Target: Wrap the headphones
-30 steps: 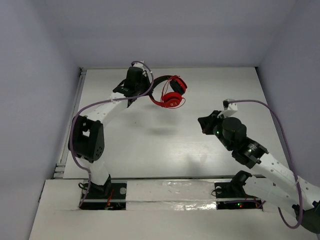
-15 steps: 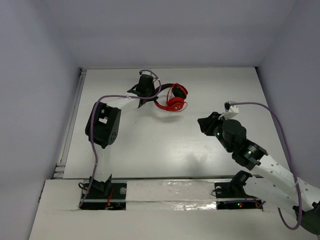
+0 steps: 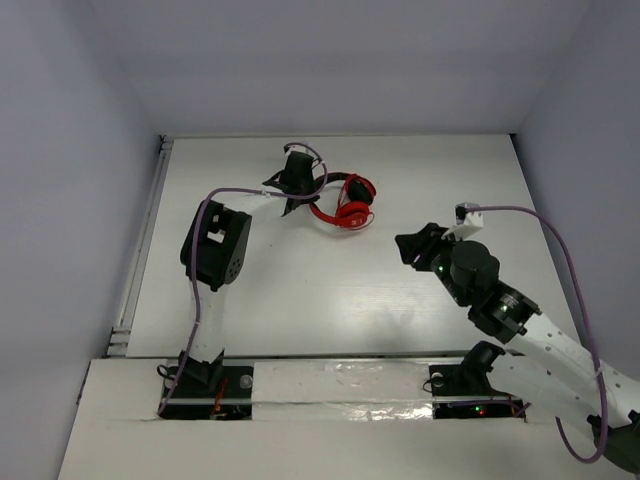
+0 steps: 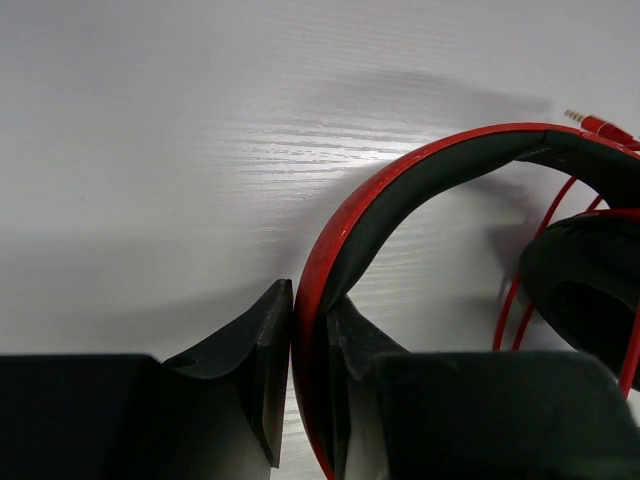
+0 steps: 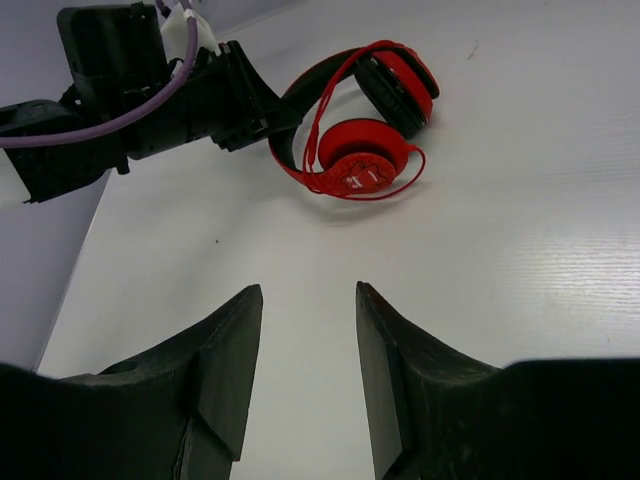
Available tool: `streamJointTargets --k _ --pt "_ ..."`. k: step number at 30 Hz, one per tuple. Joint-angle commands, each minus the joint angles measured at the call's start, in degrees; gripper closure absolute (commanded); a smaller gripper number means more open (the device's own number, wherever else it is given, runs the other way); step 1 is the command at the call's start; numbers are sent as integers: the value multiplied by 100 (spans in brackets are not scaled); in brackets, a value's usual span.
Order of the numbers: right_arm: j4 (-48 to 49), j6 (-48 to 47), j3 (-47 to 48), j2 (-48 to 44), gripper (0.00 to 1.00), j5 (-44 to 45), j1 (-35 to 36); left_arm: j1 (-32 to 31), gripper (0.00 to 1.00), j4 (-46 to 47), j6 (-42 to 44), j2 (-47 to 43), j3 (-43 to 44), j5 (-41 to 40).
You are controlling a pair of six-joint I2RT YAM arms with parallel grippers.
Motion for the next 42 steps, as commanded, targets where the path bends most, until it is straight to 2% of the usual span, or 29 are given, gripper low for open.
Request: streamJointTargets --k 1,8,10,19,21,26,28,29,30,35,39,42 --pt "205 -71 75 -140 51 171 28 -6 85 243 -28 -69 295 -129" --pt "56 -132 198 -333 51 268 28 -59 78 -3 86 116 400 -200" --pt "38 -150 251 -386 50 268 28 -59 73 -12 95 81 356 -208" --pt "-32 -247 576 -395 49 251 28 -59 43 -144 227 -419 93 -490" --pt "-23 -308 725 -448 49 277 28 -59 34 -205 262 -692 75 -665" --pt "38 -448 1007 -597 50 347 28 -59 21 -311 403 -1665 40 -1139" --pt "47 -493 1112 -659 50 373 28 -59 12 -285 473 -1983 -4 -1254" --pt "38 -545 1156 -668 50 408 28 -59 11 -293 482 -2298 -48 -1350" --pt "21 -572 1183 -694 50 435 28 -59 4 -302 491 -2440 -83 -1395" --pt "-76 -703 1402 -808 50 593 28 -59 1 -364 456 -3493 -346 -1703" --pt "-216 -827 1596 -1098 49 839 28 -59 1 -584 438 -4338 -742 -1413" --pt "-356 -906 1728 -1326 43 1067 28 -59 1 -627 359 -5129 -1225 -1263"
